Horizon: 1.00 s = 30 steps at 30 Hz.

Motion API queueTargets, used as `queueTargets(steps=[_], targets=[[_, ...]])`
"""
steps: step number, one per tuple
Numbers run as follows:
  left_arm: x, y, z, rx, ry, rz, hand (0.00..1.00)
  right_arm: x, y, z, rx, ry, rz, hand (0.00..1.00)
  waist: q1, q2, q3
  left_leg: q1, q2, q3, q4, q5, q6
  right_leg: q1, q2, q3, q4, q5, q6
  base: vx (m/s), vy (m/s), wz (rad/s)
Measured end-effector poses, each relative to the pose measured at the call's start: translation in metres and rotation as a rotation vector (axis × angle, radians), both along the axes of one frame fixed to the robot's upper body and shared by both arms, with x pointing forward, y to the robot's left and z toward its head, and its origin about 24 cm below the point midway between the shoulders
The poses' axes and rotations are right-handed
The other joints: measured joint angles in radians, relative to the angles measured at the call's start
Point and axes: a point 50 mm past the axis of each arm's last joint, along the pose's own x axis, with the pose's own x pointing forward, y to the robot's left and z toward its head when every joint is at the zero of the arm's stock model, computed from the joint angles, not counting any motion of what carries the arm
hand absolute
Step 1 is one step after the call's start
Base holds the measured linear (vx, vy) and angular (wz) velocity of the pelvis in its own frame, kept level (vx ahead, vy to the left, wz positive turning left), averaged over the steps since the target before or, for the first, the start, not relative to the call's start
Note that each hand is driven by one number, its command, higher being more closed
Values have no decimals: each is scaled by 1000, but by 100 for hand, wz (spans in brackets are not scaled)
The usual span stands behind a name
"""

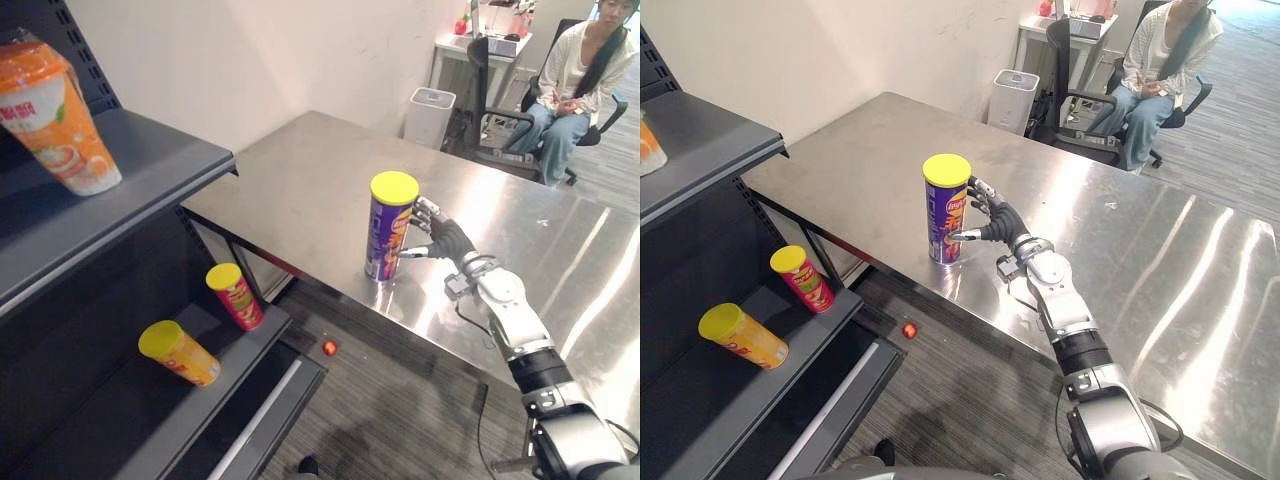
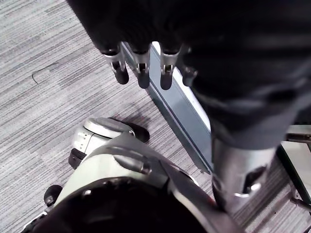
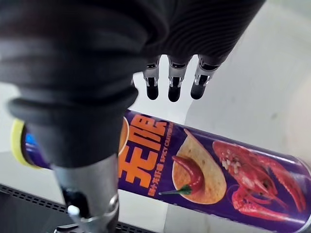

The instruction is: Put the gum and the chips on the shelf.

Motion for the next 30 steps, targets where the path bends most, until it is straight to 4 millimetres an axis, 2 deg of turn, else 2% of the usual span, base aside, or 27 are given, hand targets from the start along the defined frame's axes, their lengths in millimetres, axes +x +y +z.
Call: queueTargets(steps=[11, 20, 21, 30], targets=[[0, 0, 0, 1, -3, -5, 0, 0, 10, -7, 15, 34, 22, 0, 2, 0, 0, -1, -1, -19, 0, 4, -1, 13, 2, -21, -7, 0, 0, -4, -1, 5], [0, 0, 0, 0, -4, -5, 0, 2, 10, -12, 13, 60, 15, 0, 3, 1, 1, -2, -2, -20, 0, 4, -1, 15, 1, -23, -8, 0, 0, 0, 0, 0], [0, 0, 0, 0, -4, -5, 0, 2, 10, -12, 12, 60, 15, 100, 3, 1, 1, -2, -2, -21, 0, 4, -1, 16, 1, -24, -8, 0, 0, 0, 0, 0], [0, -1, 0, -4, -6, -4, 0, 6, 7, -12, 12, 52, -26, 100, 4, 5, 7, -2, -3, -24, 0, 4, -1, 18, 1, -27, -8, 0, 0, 0, 0, 0]])
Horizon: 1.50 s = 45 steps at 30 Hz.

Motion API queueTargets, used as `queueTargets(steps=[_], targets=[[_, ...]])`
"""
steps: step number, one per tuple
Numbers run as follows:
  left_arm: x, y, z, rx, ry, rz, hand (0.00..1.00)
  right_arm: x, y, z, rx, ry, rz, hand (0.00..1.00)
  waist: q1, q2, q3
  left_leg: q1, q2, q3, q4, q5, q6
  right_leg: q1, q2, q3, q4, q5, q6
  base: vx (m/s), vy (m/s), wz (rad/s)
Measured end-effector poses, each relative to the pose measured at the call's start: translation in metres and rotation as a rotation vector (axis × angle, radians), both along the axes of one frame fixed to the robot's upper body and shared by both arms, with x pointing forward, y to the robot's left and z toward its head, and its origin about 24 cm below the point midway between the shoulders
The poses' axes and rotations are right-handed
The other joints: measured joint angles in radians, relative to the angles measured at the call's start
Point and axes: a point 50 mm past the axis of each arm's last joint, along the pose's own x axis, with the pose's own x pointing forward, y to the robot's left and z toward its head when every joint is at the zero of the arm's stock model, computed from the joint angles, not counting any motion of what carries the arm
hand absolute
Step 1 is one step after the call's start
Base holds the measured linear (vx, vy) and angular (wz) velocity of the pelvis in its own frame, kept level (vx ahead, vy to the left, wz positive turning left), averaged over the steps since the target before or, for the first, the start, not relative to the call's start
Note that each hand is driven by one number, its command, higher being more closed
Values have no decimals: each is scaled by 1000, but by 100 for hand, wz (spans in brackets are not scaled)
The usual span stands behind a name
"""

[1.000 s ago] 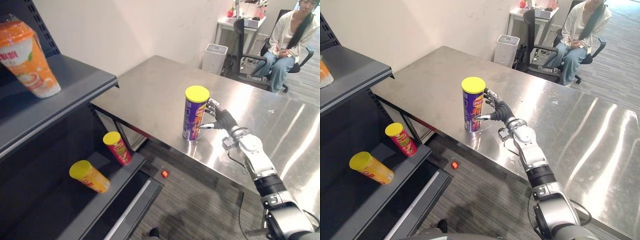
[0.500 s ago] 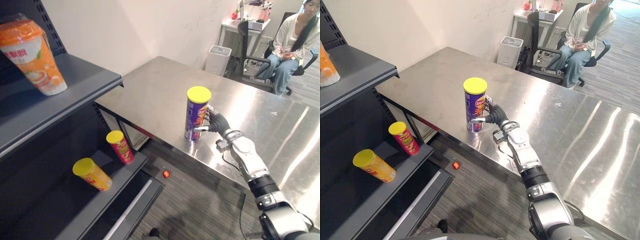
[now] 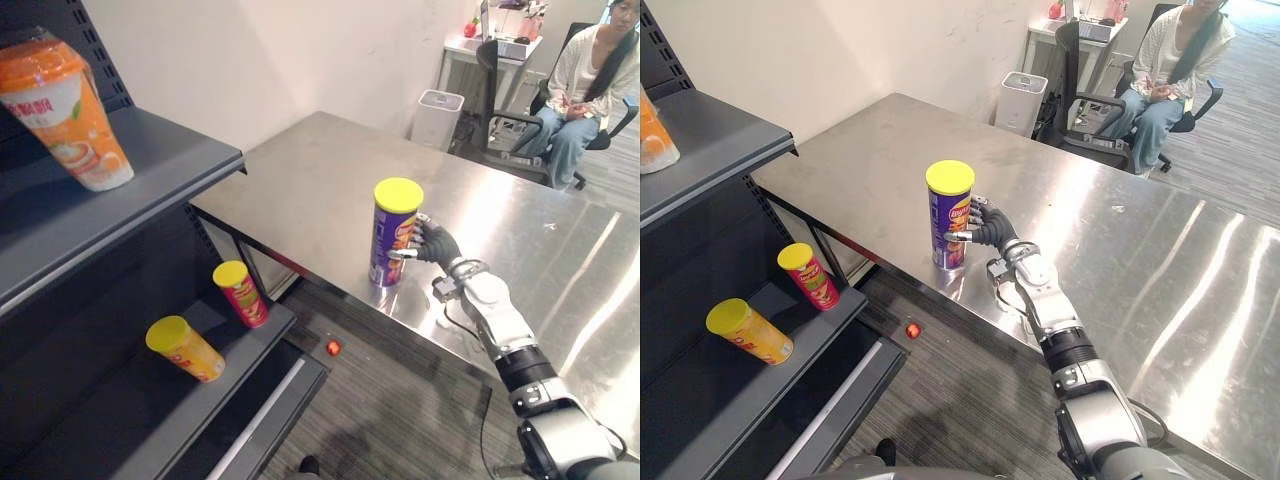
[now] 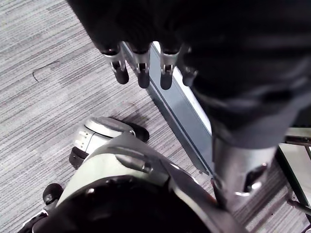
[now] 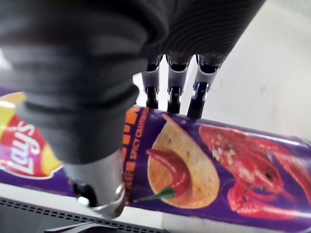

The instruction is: Put the gum and the chips on the shelf.

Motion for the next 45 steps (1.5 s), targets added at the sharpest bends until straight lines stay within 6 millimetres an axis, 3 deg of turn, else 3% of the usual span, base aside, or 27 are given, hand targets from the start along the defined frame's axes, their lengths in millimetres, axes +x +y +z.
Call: queueTargets(steps=[23, 26, 31, 34, 37, 45], targets=[[3, -1, 1, -8, -16, 0, 0, 1, -1, 11, -38, -104, -60, 100, 0, 1, 25, -1, -1, -1, 0, 0, 0, 0, -1, 0, 0, 0, 0, 0, 0, 0], [4, -1, 1, -8, -20, 2, 0, -2, -2, 27, -48, -170, -51, 100, -2, 2, 29, -3, 0, 3, 0, 0, 0, -3, -1, 3, 0, 0, 0, 0, 0, -1], [4, -1, 1, -6, -24, 13, 0, -20, -22, 94, -39, -429, -36, 100, -2, 1, 29, -9, 19, 23, 0, 0, 0, -24, 11, 35, 1, 8, -8, -2, -2, -11], [1, -1, 1, -1, -16, 25, 0, -29, -31, 113, -6, -486, -14, 100, -13, 1, 27, -10, 26, 41, 0, 2, -2, -37, 20, 58, 1, 14, -17, -28, -8, -22], [-2, 0, 0, 6, -7, 30, 0, -32, -33, 111, 10, -473, 3, 100, -27, 1, 19, -12, 38, 49, 0, 4, -6, -44, 28, 62, 1, 17, -21, -43, -27, -9], [-8, 0, 0, 19, 16, 44, 0, -43, -36, 87, 36, -388, 38, 100, -26, -3, -25, -17, 55, 61, 0, 11, -9, -58, 43, 80, 1, 19, -28, -27, -12, -5]])
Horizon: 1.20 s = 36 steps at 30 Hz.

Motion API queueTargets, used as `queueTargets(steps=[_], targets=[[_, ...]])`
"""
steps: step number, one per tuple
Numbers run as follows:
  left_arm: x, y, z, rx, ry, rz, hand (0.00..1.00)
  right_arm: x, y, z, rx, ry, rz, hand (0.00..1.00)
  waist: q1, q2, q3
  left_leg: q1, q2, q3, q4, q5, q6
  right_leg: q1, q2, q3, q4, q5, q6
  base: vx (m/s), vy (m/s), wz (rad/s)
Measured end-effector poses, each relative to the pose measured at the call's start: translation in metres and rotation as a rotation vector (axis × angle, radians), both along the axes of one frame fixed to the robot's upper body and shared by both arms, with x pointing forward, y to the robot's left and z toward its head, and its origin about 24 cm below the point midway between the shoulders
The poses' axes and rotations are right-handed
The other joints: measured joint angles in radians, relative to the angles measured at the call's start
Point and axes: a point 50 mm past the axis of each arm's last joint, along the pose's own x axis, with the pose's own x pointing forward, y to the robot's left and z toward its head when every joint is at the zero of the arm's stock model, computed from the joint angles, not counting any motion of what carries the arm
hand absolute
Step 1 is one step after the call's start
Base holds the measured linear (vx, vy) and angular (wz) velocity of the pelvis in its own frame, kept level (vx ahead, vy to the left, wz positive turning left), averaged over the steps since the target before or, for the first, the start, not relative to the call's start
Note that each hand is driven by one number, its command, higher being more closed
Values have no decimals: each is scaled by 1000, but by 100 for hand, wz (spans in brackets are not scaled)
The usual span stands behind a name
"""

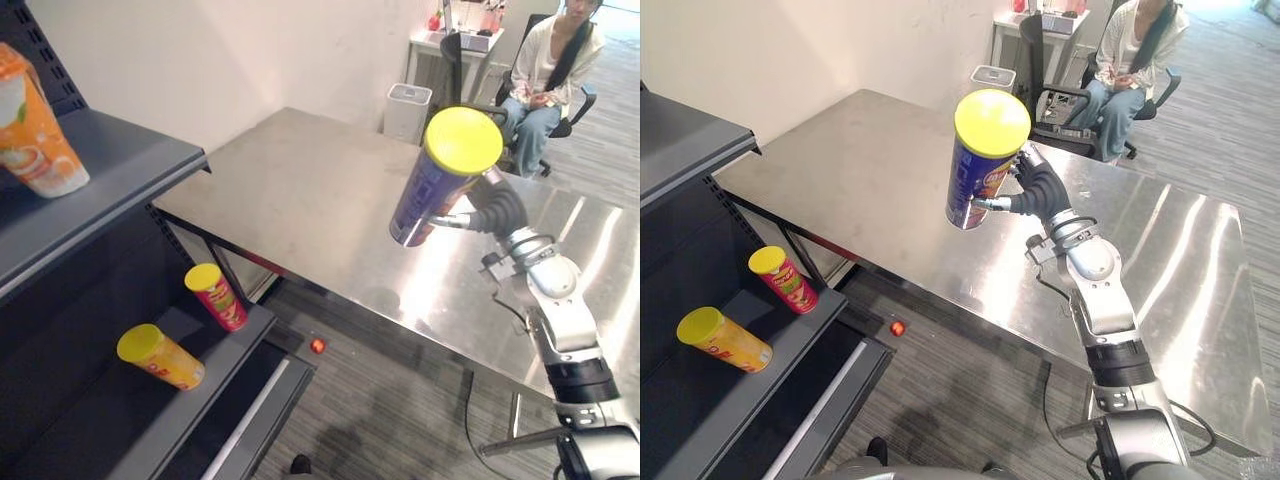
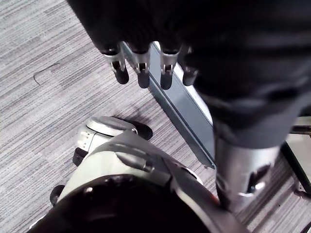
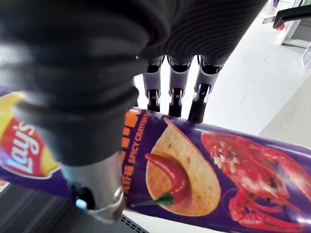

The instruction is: Put the gum and the chips on the shelf.

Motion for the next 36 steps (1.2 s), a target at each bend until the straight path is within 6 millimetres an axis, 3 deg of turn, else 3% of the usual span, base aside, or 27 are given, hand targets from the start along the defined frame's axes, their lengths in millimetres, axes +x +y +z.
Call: queueTargets(steps=[8, 14, 17, 20, 22, 24, 27, 33, 35, 36], targets=[[-10, 2, -1, 14, 34, 42, 0, -5, 3, -8, 36, 29, 17, 100, 10, -15, -27, 21, 0, 30, 0, -1, 0, 3, -3, 27, 1, 6, -5, -4, 4, -9], [-13, 2, -1, 10, 41, 51, 0, -15, 1, -32, 72, 103, 1, 100, 23, -25, -23, 37, -6, 63, 0, -17, 5, -11, -17, 51, 38, 0, -4, -35, 21, -15], [-13, 4, -1, 17, 39, 51, 0, -20, 0, -33, 76, 97, -2, 100, 22, -48, -11, 37, -27, 77, 0, -18, 9, -65, -57, 57, 141, -49, 5, -22, 66, 3], [-10, 12, 2, 36, 32, 40, 0, -30, -6, -35, 83, 92, -20, 100, 16, -81, -5, 13, -54, 15, 0, -19, 12, -91, -92, 53, 230, -88, 8, -15, 23, 47], [-8, 18, 4, 51, 31, 22, 0, -39, -6, -39, 84, 90, -20, 100, -1, -96, -9, -20, -66, -62, 0, -11, 18, -92, -86, 107, 241, -104, 7, 44, 29, 103], [-6, 25, 5, 65, 37, 14, 0, -44, -7, -39, 86, 76, -21, 100, -29, -128, -14, -68, -89, -161, 0, 19, 20, -86, -61, 197, 235, -179, 18, 66, -33, 133], [-2, 22, 5, 57, 28, 10, 0, -44, -11, -38, 92, 60, -37, 100, -17, -125, -14, -107, -70, -251, 1, 59, 12, -84, -16, 194, 235, -188, 2, 26, -124, 89], [0, 9, 2, 21, 13, 48, 0, -36, -16, -38, 116, 60, -73, 100, 37, -70, 22, -143, -34, -339, 9, 108, 6, -53, 40, 118, 229, -208, -31, -58, -99, 55], [0, 7, 1, 0, -1, 113, 0, -33, -6, -33, 139, 38, -43, 100, 50, -51, 39, -167, -31, -341, 64, 84, 33, -53, 51, 117, 246, -224, -49, -121, -58, 18], [-4, 5, 0, -10, 1, 139, 0, -31, 2, -31, 155, 32, -14, 100, 53, -37, 47, -186, -28, -307, 109, 43, 103, -52, 58, 124, 254, -230, -50, -135, -115, 41]])
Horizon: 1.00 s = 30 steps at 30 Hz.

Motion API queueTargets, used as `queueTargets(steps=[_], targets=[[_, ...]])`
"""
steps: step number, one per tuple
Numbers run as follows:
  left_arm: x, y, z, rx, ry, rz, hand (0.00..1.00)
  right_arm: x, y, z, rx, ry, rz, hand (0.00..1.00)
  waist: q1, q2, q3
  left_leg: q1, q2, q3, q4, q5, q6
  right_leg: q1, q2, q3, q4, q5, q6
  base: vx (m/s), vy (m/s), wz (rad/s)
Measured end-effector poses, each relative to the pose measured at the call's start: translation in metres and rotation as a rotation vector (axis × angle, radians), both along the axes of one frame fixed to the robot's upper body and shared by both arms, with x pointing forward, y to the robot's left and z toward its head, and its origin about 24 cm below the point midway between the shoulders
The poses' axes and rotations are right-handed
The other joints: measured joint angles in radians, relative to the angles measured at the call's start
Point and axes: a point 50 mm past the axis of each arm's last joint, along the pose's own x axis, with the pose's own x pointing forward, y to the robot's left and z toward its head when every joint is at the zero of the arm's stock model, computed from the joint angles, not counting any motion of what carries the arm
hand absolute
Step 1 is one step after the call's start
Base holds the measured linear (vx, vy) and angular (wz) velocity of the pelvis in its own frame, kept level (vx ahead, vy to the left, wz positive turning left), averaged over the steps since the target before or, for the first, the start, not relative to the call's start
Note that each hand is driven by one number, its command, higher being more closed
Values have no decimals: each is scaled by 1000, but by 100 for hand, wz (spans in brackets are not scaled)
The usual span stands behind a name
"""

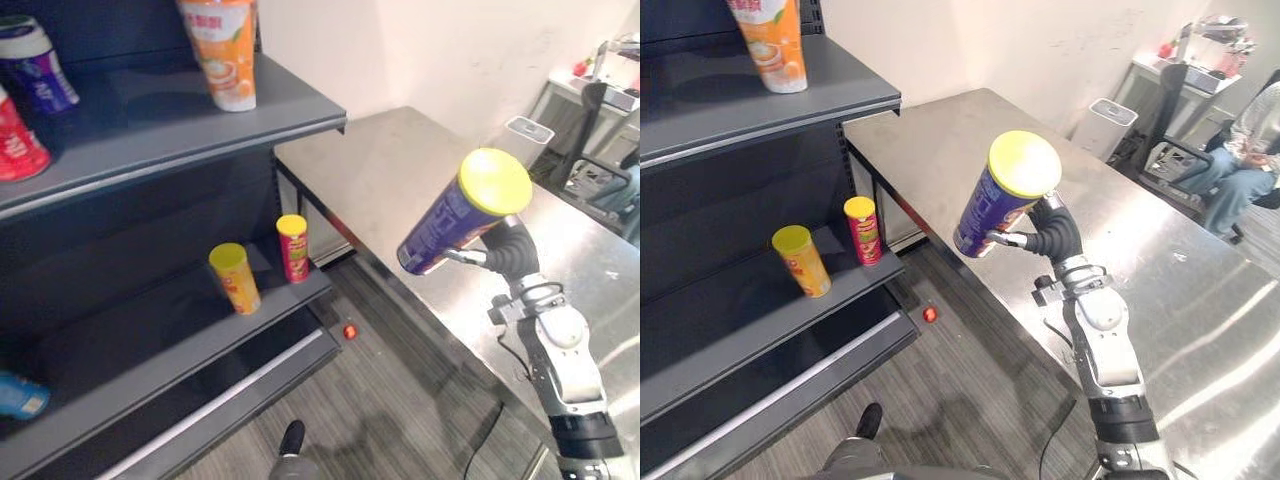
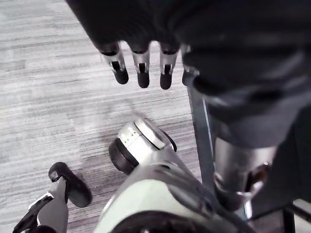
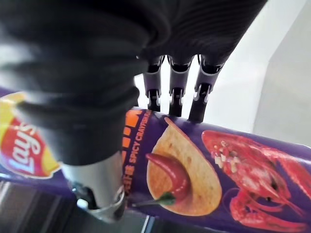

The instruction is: Put the gum and the chips on the shelf.

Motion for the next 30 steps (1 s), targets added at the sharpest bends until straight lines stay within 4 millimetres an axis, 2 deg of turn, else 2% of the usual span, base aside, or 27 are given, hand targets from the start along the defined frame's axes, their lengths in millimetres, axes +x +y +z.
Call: queueTargets(steps=[1, 2, 3, 4, 5, 7, 9, 10, 11, 12, 15, 18, 21, 22, 24, 25, 27, 28, 29, 30], targets=[[-4, -4, -1, -19, 0, 30, 0, 0, 8, -1, -1, 0, 31, 100, -8, 12, 5, -17, 28, 135, 20, -82, 128, 24, 22, 18, -26, 9, -17, -120, -145, 69], [-4, -3, -1, -19, -4, 35, 0, 0, 8, -1, -7, 0, 32, 100, -25, 9, 4, -15, 39, 197, 19, -138, 140, 38, 26, 13, -60, 25, -35, -89, -158, 100], [-2, -1, 0, -13, -12, 34, 0, 0, 6, 0, -10, -5, 28, 100, -35, -8, -1, -23, 53, 261, 40, -162, 125, 54, 11, -12, -87, 39, -35, -89, -41, 101], [3, -1, -1, -15, -26, 39, 0, 0, 0, 3, -12, -18, 6, 100, -38, -10, 3, -62, 78, 328, 139, -153, 115, 50, -6, -66, -81, 47, -38, -93, 3, 109], [2, -2, -1, -23, -23, 47, 0, -1, -6, 3, -6, -20, -19, 100, -35, 0, 1, -83, 94, 380, 261, -137, 110, 50, -26, -115, -69, 47, -43, -90, 48, 110], [-1, -4, -2, -27, -17, 59, 0, -2, -12, 2, -9, -17, -40, 100, -41, -9, -5, -68, 93, 436, 380, -148, 104, 50, -72, -182, -63, 50, -38, -36, 30, 100], [-7, -1, -2, -27, -3, 93, 0, -3, -23, 2, -10, -12, -79, 100, -61, -12, -17, -18, 127, 470, 435, -183, 41, 51, -126, -263, -63, 62, -18, 20, 100, 117], [-8, -1, -2, -27, 2, 97, 0, -4, -25, 3, -8, -13, -87, 100, -66, -9, -20, 0, 140, 469, 426, -175, 32, 50, -135, -281, -62, 67, -9, 55, 177, 110], [-13, -2, -2, -30, 13, 105, 0, -4, -30, 4, -6, -16, -107, 100, -71, 5, -29, 45, 163, 466, 373, -100, 26, 45, -145, -312, -64, 78, 8, 49, 241, 97], [-16, -8, -3, -43, 23, 99, 0, -3, -34, 5, -1, -16, -124, 100, -69, 29, -43, 77, 147, 426, 286, -78, -28, 41, -153, -327, -78, 93, 29, 36, 275, 94], [-18, -8, -3, -38, 28, 85, 0, 2, -31, -1, 4, 23, -117, 100, -53, 4, -48, 81, 82, 413, 207, -78, -30, 60, -175, -338, -155, 171, 35, 21, 305, 54], [-17, -8, -3, -24, 33, 43, 0, 4, -26, 2, 8, 14, -109, 100, -55, 5, -49, 100, 49, 414, 149, -77, -32, 71, -196, -343, -166, 202, 42, 10, 253, 36], [-18, -9, -3, -18, 40, -20, 0, 5, -30, 4, 12, 7, -141, 100, -70, 16, -52, 154, 18, 421, -5, -41, -90, 70, -209, -349, -165, 221, 66, -14, 156, 21], [-19, -11, -3, -20, 46, -36, 0, 4, -34, 2, 22, 14, -166, 100, -77, 28, -54, 180, 12, 422, -65, -37, -95, 68, -214, -353, -152, 221, 67, -48, 114, 23], [-19, -10, -3, -17, 49, -57, 0, -1, -44, -7, 33, 42, -215, 100, -83, 33, -52, 201, -2, 417, -102, -41, -98, 66, -231, -351, -110, 221, 67, -70, 157, 32], [-19, -9, -3, -11, 48, -71, 0, -4, -51, -17, 31, 81, -243, 100, -83, 29, -50, 205, -24, 411, -102, -46, -89, 53, -267, -337, -41, 221, 67, -100, 187, 39], [-18, -7, -2, -9, 50, -94, 0, -10, -54, -26, 32, 106, -258, 100, -84, 27, -43, 207, -41, 400, -108, -72, -65, 24, -316, -301, 64, 221, 67, -112, 163, 33], [-18, -7, -2, -11, 48, -97, 0, -12, -54, -29, 29, 115, -258, 100, -84, 25, -40, 208, -52, 388, -108, -77, -62, 9, -336, -282, 108, 227, 58, -103, 155, 41], [-19, -7, -2, -17, 46, -100, 0, -15, -54, -35, 23, 134, -252, 100, -84, 26, -38, 208, -59, 374, -108, -82, -54, -22, -357, -246, 182, 259, 12, -78, 138, 51], [-20, -6, -2, -27, 43, -103, 0, -19, -51, -38, 16, 140, -239, 100, -83, 35, -33, 204, -50, 349, -108, -82, -54, -62, -348, -182, 242, 312, -61, -66, 130, 51]])
